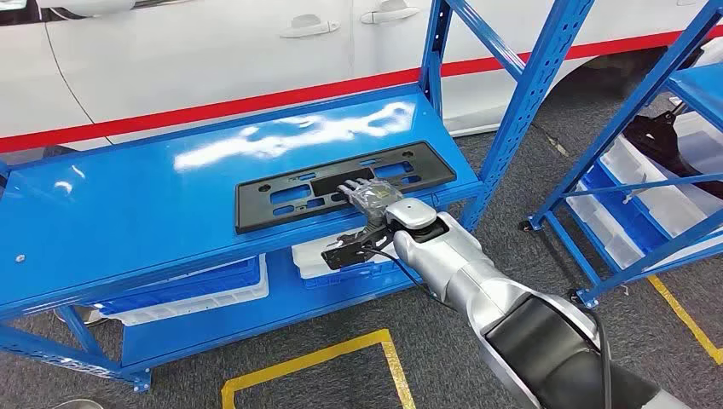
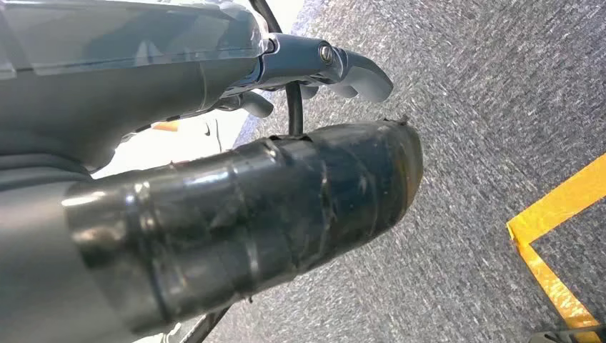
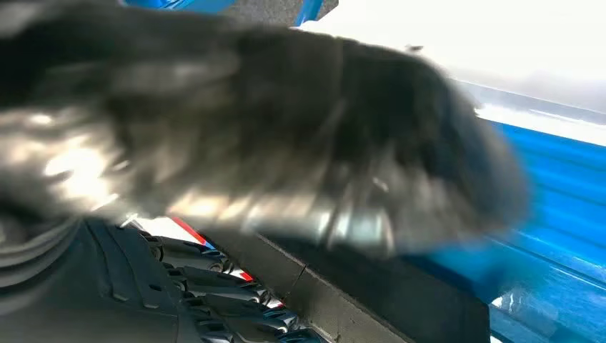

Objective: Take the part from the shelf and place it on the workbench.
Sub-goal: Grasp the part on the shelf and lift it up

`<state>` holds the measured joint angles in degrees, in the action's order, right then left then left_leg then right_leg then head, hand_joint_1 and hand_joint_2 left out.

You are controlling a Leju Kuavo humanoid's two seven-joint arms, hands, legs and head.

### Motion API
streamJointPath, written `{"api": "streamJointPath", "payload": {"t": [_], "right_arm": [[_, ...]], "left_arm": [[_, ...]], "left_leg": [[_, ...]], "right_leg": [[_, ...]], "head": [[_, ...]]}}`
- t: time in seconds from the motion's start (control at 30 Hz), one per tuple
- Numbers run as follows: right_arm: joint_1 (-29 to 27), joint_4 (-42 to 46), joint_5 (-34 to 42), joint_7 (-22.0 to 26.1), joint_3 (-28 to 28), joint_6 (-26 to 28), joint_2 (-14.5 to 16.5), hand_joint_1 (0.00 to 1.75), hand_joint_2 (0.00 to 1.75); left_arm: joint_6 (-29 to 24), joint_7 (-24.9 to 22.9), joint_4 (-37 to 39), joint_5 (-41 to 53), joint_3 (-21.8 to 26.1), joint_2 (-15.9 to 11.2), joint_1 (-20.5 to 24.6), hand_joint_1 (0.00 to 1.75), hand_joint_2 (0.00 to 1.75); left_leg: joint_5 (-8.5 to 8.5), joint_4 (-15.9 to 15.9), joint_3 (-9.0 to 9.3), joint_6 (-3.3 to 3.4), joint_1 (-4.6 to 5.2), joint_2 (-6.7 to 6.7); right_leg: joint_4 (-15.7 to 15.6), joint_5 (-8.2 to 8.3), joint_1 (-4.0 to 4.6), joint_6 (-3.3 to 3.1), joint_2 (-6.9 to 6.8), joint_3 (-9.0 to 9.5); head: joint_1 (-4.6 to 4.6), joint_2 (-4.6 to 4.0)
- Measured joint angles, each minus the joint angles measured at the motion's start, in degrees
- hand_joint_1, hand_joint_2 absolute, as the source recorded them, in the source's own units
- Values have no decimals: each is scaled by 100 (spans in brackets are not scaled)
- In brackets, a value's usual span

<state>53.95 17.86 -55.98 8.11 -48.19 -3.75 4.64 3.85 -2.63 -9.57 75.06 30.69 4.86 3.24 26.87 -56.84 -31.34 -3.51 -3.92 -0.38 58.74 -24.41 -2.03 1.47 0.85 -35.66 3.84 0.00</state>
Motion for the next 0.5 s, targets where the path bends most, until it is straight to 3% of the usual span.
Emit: {"api": "streamJointPath", "payload": {"t": [0.5], "right_arm": [[23, -6, -70, -168, 0, 122, -36, 175, 175]], "left_arm": [[17, 29, 0, 66, 0, 48, 2, 0, 0]], "left_leg": [[0, -2, 4, 0, 0, 0]], "right_leg": [[-1, 0, 0, 0, 0, 6]], "head": [[0, 0]]}}
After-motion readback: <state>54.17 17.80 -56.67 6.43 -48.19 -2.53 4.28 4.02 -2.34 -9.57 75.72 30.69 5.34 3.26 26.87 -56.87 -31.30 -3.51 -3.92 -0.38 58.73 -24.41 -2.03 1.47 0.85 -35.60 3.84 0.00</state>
